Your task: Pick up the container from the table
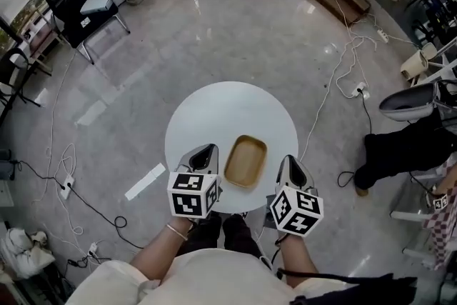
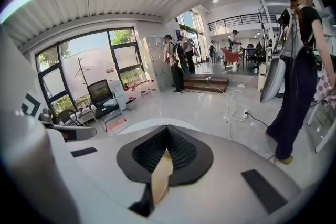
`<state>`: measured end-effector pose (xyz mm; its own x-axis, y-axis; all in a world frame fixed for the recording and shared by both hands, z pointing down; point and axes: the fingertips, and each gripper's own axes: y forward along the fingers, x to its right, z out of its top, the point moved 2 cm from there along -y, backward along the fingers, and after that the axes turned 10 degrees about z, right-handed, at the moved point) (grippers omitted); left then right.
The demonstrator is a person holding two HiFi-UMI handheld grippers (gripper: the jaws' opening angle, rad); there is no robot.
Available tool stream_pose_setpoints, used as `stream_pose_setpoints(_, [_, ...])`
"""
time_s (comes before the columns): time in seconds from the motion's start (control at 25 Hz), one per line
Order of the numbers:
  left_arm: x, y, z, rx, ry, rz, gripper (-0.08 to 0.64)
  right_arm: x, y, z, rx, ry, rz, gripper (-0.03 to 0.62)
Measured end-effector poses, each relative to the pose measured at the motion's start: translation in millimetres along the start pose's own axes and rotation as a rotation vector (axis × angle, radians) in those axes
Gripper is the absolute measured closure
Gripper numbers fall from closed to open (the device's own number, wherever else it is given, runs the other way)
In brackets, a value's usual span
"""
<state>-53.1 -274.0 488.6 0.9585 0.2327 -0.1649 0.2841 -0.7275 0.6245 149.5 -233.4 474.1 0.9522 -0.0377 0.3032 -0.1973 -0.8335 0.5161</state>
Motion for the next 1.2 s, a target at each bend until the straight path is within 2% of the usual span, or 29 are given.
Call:
stream_pose_setpoints(0.32, [-7.5,9.5,-37.3,-0.082,0.011,0.015,0.545,-1.3,10.3,-34.0,-0.064,0.024,0.011,0.568])
stream_pose_setpoints(0.6, [-6.0,24.5,-60.9,-0.137,0.057,-0.021,0.545,-4.1,18.9,-66.0,-0.129,0.028,0.016,0.568])
stream_pose_setpoints(0.84, [-7.7,31.2,-90.5,-0.197,0.057,-0.022,0.545,-4.4,21.6,-94.4,-0.182,0.043,0.023,0.568])
stream_pose_setpoints(1.2, [-7.2,41.5,-109.4,-0.224,0.048,-0.036,0.545,-3.9,31.7,-116.3,-0.222,0.054,0.025,0.568])
